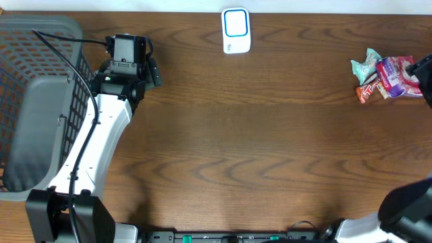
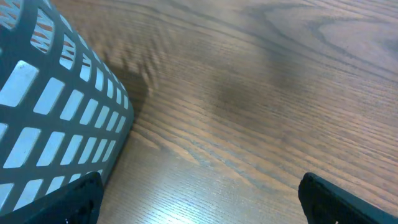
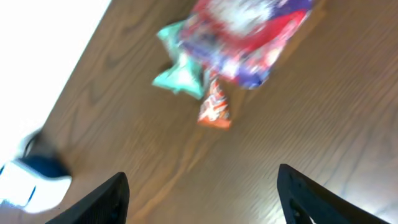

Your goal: Scan the item barcode

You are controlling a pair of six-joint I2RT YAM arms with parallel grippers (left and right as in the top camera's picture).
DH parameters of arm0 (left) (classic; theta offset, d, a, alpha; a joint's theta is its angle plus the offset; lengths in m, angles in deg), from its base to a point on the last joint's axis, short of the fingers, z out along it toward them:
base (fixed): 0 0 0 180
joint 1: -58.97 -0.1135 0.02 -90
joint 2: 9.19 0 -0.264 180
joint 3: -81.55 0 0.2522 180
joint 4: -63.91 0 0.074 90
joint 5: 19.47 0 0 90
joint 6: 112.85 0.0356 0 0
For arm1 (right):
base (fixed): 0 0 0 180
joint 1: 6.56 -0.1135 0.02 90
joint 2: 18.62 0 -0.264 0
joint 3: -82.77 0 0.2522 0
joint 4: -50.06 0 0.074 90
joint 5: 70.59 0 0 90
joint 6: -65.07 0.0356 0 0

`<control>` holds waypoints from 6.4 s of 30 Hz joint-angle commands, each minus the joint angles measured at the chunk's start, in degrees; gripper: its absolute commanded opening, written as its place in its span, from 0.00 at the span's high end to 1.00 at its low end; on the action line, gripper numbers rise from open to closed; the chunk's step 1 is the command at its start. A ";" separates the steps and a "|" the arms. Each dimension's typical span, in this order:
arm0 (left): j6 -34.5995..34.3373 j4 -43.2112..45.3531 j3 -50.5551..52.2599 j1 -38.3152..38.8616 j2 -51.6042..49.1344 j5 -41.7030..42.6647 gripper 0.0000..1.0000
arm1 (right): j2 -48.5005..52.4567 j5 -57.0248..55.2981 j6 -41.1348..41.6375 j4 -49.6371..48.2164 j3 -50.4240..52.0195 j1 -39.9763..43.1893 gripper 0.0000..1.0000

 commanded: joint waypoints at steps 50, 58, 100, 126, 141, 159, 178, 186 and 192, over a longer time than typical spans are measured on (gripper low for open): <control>0.74 0.00 -0.31 -0.13 -0.11 -0.74 0.01 | -48.46 -8.31 11.10 -39.56 71.71 -28.94 0.01; 0.74 0.00 -0.31 -0.13 -0.11 -0.74 0.01 | -52.09 -7.80 4.68 -39.65 71.87 -29.75 0.01; 0.74 0.00 -0.31 -0.13 -0.11 -0.74 0.01 | -95.23 -3.56 -13.44 -54.60 96.83 -29.75 0.01; 0.74 0.00 -0.31 -0.13 -0.11 -0.74 0.01 | -96.24 -7.85 -32.24 -54.03 96.80 -34.36 0.01; 0.74 0.00 -0.31 -0.13 -0.11 -0.74 0.01 | -96.24 -6.95 -23.08 -54.05 96.83 -30.38 0.01; 0.74 0.00 -0.31 -0.13 -0.11 -0.74 0.01 | -96.24 -6.95 -22.64 -54.23 96.83 -30.05 0.01; 0.74 0.00 -0.31 -0.13 -0.11 -0.76 0.01 | -96.24 -6.95 -22.64 -54.23 96.80 -30.05 0.01; 0.74 0.00 -0.31 -0.13 -0.11 -0.74 0.01 | -96.24 -6.95 -22.64 -54.23 96.80 -30.05 0.01; 0.74 0.00 -0.31 -0.13 -0.11 -0.74 0.01 | -96.24 -6.95 -22.64 -54.21 96.80 -30.05 0.01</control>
